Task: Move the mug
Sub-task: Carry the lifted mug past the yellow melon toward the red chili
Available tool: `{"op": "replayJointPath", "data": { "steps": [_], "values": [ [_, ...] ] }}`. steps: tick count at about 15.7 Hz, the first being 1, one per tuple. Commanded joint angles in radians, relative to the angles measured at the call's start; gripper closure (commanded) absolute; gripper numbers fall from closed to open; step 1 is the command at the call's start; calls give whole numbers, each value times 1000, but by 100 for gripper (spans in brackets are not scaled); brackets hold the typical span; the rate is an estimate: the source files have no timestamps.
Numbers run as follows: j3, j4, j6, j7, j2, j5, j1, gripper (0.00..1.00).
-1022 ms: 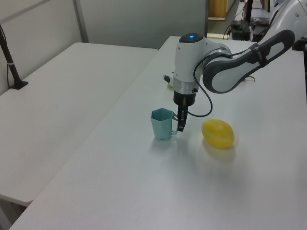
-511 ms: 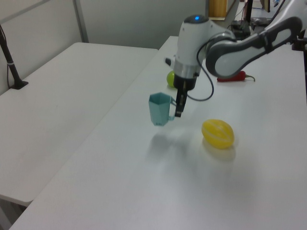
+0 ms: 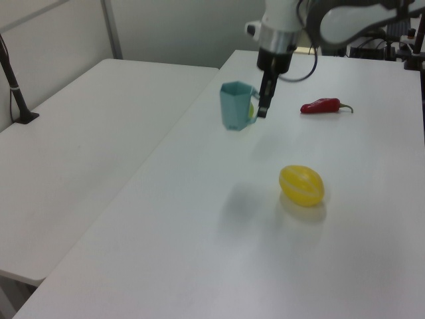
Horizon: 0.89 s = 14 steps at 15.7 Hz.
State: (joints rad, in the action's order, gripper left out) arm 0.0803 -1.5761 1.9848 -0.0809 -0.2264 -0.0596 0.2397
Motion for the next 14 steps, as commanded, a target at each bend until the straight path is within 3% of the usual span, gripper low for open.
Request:
{"op": "replayJointPath", "data": {
  "steps": [1, 4, 7, 14],
  "values": [
    [13, -36, -116, 82, 105, 59, -57, 100],
    [3, -47, -204, 131, 162, 78, -82, 100],
    [-4, -146, -224, 153, 249, 78, -100, 100],
    [-85, -323, -242, 236, 380, 80, -100, 100]
  ]
}}
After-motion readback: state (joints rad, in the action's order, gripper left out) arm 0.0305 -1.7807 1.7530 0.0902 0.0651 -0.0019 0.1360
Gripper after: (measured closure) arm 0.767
